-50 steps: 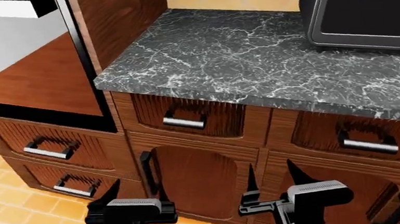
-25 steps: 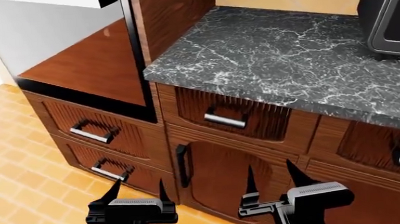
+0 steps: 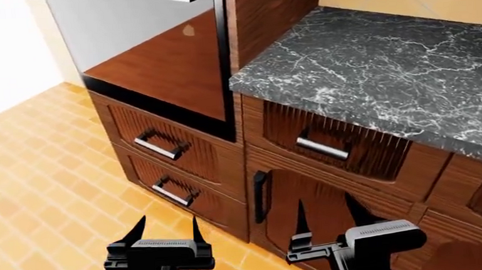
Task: Open the oven door
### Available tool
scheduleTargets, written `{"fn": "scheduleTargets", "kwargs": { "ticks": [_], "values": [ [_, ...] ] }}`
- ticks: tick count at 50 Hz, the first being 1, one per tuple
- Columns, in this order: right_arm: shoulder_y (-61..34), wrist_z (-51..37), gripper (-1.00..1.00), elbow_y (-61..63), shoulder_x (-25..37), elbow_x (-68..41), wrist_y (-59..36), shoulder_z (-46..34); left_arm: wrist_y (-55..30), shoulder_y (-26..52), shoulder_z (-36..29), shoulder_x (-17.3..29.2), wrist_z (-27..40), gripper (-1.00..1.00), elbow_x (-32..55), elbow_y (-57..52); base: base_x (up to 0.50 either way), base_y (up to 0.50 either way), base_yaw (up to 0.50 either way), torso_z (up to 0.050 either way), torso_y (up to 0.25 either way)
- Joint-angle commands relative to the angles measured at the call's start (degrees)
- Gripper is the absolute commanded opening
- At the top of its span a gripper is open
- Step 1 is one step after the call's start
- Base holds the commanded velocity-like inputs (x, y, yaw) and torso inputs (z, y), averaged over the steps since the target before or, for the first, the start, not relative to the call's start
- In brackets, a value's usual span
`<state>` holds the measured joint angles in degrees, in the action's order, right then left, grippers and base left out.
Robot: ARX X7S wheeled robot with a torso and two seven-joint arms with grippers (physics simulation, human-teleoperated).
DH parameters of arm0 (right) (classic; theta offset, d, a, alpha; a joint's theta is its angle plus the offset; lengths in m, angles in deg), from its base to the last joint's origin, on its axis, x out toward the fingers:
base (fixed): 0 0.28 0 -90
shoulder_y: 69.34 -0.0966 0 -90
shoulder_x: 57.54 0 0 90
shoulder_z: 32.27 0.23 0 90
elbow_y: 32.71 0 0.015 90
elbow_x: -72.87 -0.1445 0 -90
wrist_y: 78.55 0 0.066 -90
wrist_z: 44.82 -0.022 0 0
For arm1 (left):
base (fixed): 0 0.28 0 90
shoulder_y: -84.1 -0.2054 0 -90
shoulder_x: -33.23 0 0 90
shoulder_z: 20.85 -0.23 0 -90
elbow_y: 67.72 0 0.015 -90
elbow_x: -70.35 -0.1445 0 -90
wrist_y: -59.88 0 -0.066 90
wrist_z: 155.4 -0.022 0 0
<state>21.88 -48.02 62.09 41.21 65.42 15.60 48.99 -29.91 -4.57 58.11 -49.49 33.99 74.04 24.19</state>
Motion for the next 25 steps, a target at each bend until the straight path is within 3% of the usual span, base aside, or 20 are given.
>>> {"fn": "scheduleTargets", "kwargs": {
  "ticks": [1,25],
  "values": [
    [0.08,-0.47,1.00,-0.06,0.53,-0.16,0.44,-0.49,0.01,0.16,-0.67,0.43,0.54,1.00,0.36,0.20,0.00,0.00,0.50,0.000,0.000],
    [-0.12,-1.57,1.00,-0.76,1.14,-0.09,1.31,-1.63,0.11,0.33,-1.67,1.25,1.48,1.00,1.22,0.18,0.00,0.00,0.50,0.000,0.000]
  ]
}}
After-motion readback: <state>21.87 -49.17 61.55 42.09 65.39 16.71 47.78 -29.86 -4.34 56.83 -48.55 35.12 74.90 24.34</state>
